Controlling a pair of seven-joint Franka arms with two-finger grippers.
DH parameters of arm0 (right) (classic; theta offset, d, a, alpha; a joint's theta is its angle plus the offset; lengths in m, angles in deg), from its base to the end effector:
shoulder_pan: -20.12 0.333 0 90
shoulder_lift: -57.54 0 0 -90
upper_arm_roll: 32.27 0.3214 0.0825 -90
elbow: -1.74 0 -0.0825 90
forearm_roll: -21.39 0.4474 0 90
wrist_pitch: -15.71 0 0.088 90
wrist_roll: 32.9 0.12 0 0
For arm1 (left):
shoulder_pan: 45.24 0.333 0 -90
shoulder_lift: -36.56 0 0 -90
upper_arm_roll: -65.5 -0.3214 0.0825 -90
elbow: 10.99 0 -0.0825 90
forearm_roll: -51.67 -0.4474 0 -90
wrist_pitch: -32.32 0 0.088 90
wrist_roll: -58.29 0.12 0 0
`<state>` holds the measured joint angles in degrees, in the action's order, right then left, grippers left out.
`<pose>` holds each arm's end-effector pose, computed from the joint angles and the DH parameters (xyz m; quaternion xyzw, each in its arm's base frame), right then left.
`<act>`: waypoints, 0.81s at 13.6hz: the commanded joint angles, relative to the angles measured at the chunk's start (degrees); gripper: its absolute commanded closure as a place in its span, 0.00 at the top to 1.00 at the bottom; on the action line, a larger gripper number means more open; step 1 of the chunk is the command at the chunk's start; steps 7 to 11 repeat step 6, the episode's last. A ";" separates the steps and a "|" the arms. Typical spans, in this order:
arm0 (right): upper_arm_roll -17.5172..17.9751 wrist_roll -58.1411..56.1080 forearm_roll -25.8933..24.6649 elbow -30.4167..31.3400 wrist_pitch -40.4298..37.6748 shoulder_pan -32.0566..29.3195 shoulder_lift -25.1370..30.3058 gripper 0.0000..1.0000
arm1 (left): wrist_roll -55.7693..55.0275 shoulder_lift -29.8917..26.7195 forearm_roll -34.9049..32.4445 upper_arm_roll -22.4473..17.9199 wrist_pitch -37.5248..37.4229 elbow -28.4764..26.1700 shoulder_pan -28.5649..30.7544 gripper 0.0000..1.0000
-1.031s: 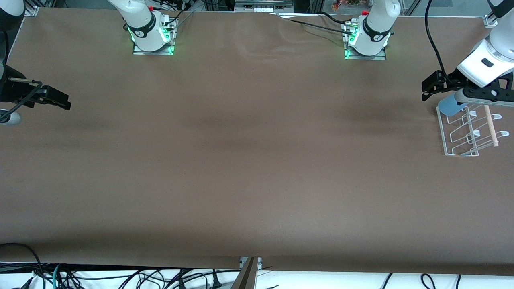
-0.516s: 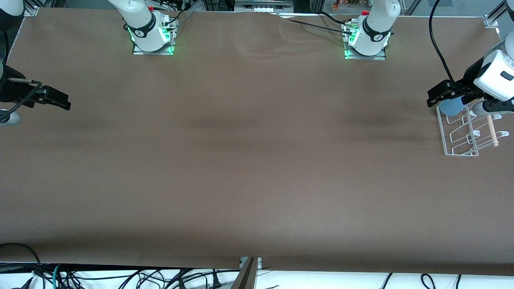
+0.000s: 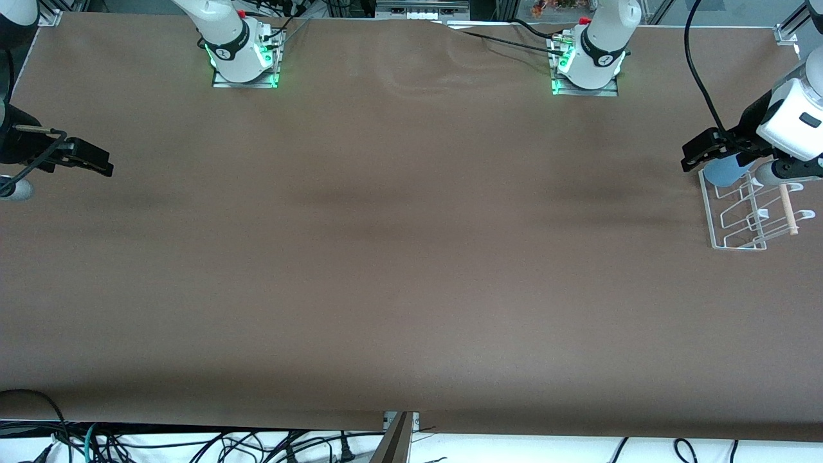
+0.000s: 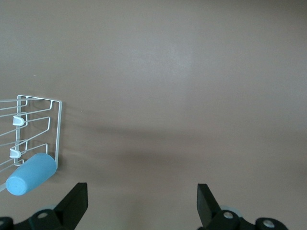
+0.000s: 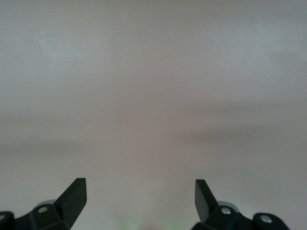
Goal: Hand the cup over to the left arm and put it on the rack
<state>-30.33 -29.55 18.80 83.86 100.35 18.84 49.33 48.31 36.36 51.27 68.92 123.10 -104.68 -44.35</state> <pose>0.6511 0.0003 0.5913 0.9983 -0.0245 -0.0489 0.0219 0.6146 -0.0264 0.5858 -0.9976 -0.0648 0.0231 0.0061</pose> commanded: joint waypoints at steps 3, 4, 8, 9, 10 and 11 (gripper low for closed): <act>0.43 0.52 1.01 0.23 0.00 -0.74 0.39 1.00 | -0.83 0.11 1.10 0.89 -0.42 1.06 0.87 1.00; 0.43 0.52 0.92 0.23 0.00 -0.74 0.39 1.00 | -0.83 0.11 1.19 0.89 -0.16 1.06 0.87 1.00; 0.43 0.52 0.92 0.23 0.00 -0.74 0.39 1.00 | -0.83 0.11 1.10 0.89 0.10 1.06 0.87 1.00; 0.43 0.52 0.92 0.23 0.00 -0.74 0.39 1.00 | -0.83 0.11 1.10 0.89 0.10 1.06 0.87 1.00; 0.43 0.52 0.92 0.23 0.00 -0.74 0.39 1.00 | -0.83 0.11 1.10 0.89 0.10 1.06 0.87 1.00; 0.43 0.52 0.92 0.23 0.00 -0.74 0.39 1.00 | -0.83 0.11 1.10 0.89 0.10 1.06 0.87 1.00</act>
